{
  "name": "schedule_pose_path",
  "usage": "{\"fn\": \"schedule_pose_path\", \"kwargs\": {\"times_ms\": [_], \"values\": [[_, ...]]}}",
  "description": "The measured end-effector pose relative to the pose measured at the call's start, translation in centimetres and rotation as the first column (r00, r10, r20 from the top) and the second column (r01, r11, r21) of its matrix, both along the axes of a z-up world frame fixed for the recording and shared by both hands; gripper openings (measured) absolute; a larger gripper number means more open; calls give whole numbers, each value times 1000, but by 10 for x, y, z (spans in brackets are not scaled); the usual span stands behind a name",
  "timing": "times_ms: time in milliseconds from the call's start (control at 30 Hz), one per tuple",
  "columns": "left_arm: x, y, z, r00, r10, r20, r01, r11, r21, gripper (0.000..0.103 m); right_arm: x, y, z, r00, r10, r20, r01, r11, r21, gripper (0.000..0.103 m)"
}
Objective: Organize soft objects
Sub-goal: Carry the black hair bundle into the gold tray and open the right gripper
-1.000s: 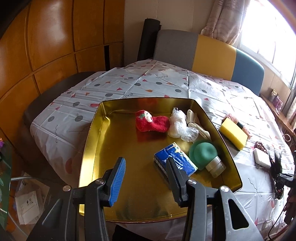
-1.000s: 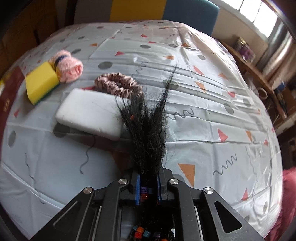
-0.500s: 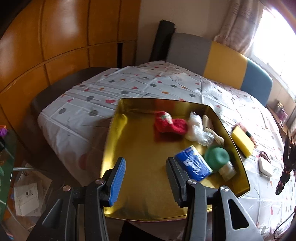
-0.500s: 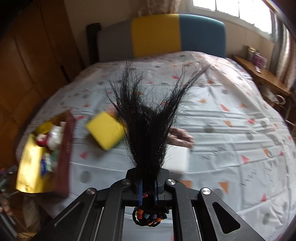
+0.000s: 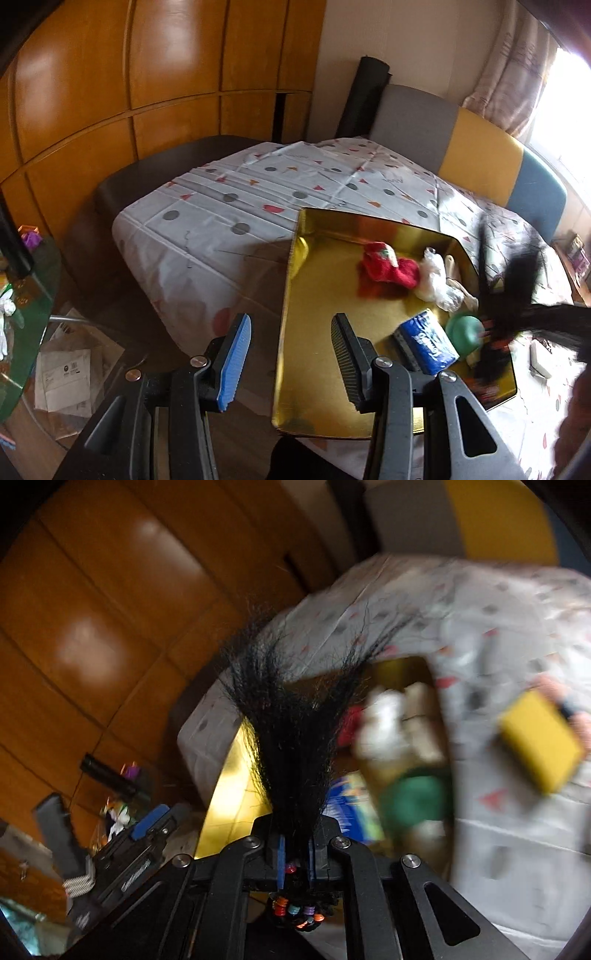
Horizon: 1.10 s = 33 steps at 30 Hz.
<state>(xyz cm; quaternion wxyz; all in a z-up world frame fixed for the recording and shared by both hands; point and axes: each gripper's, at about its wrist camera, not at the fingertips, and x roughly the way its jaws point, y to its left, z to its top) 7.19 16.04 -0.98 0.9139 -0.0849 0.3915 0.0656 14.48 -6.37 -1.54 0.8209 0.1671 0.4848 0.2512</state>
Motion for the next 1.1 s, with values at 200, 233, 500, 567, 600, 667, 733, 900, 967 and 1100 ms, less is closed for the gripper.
{"fn": "schedule_pose_path", "kwargs": {"times_ms": [200,233,500,567,600,667,733,900,967,1100], "values": [[-2,14,-6,999,27,-17,-27,1000,-9,46,31,69,-46,991,81,-106,-94,988,-123,8],[-1,15,-8,999,28,-20,-28,1000,-9,46,34,73,-53,988,88,-125,-106,983,-147,9],[1,5,-13,999,-3,-32,3,1000,-5,45,42,65,-74,994,45,-103,-73,954,-292,17],[0,2,-12,999,-12,-30,12,1000,1,46,38,68,-73,994,58,-89,-83,948,-306,22],[-1,1,-12,999,-17,-28,17,1000,4,45,36,70,-72,994,68,-85,-91,947,-308,24],[-1,-2,-10,999,-22,-26,22,1000,14,45,30,74,-68,994,84,-64,-100,945,-312,32],[-2,-4,-8,1000,-23,-20,24,1000,19,46,29,75,-62,995,90,-50,-101,944,-315,35],[-6,-9,-3,1000,-31,-5,31,999,34,45,19,68,-54,996,82,-33,-88,957,-277,50],[-7,-11,-1,999,-36,0,36,999,40,45,15,69,-49,998,69,7,-63,949,-309,55],[-8,-15,1,999,-46,1,45,998,44,46,8,59,-39,998,53,35,-40,953,-299,56]]}}
